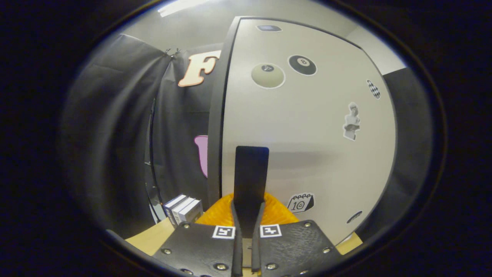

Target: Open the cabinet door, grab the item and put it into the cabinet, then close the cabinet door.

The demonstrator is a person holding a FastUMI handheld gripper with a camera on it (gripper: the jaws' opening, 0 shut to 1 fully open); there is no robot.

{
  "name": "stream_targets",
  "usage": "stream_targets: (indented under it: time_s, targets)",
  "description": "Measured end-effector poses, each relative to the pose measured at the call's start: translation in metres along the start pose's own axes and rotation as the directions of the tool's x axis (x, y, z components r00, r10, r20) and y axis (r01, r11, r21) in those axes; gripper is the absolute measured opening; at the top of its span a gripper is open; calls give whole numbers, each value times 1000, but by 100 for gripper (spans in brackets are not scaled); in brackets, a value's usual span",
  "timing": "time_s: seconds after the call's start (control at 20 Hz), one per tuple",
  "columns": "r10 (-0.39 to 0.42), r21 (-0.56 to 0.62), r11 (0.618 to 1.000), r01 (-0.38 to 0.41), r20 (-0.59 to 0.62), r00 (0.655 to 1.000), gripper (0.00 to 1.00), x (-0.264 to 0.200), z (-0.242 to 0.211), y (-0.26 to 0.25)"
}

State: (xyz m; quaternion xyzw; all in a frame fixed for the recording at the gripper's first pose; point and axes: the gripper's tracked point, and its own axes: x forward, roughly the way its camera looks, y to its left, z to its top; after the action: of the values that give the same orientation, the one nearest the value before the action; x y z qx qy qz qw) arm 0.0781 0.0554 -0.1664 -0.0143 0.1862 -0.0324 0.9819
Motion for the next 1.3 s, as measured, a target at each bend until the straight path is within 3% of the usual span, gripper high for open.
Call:
stream_targets:
  time_s: [0.9, 1.3]
  targets:
    - [83, -7, 996, -84, -9, 996, 9, -49, 3, -2]
    - [78, 11, 997, -77, -19, 997, 9, -72, 3, -14]
